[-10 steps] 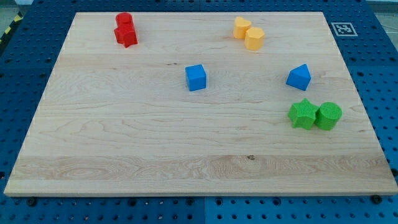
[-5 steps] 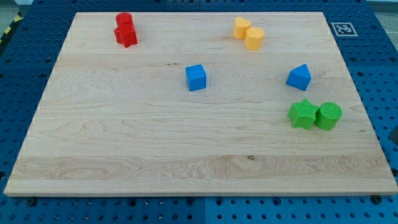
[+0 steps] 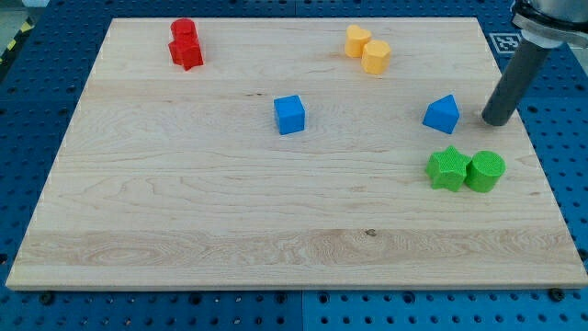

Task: Push the blue triangle towards left

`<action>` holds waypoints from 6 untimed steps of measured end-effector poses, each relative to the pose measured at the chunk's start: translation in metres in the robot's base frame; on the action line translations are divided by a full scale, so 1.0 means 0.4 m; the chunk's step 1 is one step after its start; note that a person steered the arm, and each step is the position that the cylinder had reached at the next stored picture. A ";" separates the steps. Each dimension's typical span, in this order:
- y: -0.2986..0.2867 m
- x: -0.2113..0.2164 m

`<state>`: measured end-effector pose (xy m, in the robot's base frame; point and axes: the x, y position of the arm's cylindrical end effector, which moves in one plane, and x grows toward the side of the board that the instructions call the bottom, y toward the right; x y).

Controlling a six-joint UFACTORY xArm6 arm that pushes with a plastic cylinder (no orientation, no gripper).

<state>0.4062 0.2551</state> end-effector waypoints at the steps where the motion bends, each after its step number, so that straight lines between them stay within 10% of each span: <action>1: -0.035 -0.006; 6: -0.155 -0.006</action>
<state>0.4040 0.1930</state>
